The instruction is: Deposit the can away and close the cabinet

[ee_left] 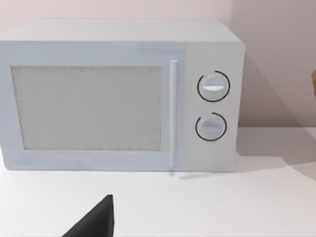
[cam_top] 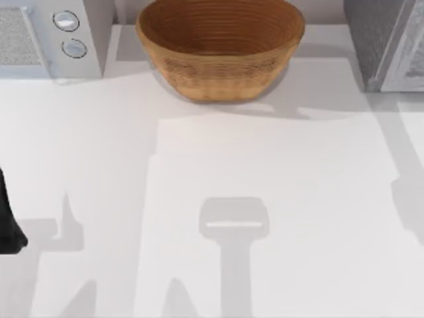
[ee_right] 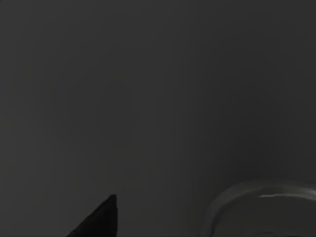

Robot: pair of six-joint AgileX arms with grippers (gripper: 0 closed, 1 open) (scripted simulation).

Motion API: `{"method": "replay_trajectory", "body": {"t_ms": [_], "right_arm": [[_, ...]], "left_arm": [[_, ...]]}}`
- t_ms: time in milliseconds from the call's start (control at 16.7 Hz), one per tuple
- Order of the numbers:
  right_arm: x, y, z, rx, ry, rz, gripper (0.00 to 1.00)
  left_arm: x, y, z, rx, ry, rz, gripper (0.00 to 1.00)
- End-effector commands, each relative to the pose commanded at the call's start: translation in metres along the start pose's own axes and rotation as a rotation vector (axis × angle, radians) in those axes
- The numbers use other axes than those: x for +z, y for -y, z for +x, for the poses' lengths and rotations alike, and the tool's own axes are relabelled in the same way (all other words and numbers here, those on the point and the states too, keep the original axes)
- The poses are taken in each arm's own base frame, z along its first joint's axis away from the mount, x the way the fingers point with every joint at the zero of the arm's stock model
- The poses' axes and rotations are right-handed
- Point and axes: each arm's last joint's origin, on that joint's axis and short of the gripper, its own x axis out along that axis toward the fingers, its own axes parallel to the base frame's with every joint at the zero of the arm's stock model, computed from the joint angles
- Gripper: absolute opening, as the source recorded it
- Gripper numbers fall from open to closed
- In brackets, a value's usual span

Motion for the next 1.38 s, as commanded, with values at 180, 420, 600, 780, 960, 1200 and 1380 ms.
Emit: {"method": "replay_trajectory", "body": {"t_ms": [180, 420, 600, 780, 960, 1200, 1380], "right_arm": [[0.016, 0.003, -0.027, 0.017, 0.046, -0.011, 1.0], [0.037, 0.013, -0.094, 0.036, 0.132, -0.031, 1.0], [0.025, 0.022, -0.154, 0.042, 0.165, -0.046, 1.0], [-0.025, 0.029, -0.206, 0.043, 0.147, -0.055, 1.0], [-0.105, 0.035, -0.246, 0.039, 0.095, -0.056, 1.0], [-0.223, 0.04, -0.282, 0.028, 0.034, -0.043, 1.0], [-0.294, 0.042, -0.294, 0.016, 0.014, -0.027, 1.0]], "left_arm": [[0.0, 0.0, 0.0, 0.0, 0.0, 0.0, 1.0], [0.0, 0.0, 0.0, 0.0, 0.0, 0.0, 1.0], [0.0, 0.0, 0.0, 0.0, 0.0, 0.0, 1.0], [0.0, 0.0, 0.0, 0.0, 0.0, 0.0, 1.0], [0.0, 0.0, 0.0, 0.0, 0.0, 0.0, 1.0], [0.0, 0.0, 0.0, 0.0, 0.0, 0.0, 1.0], [0.0, 0.0, 0.0, 0.0, 0.0, 0.0, 1.0]]}}
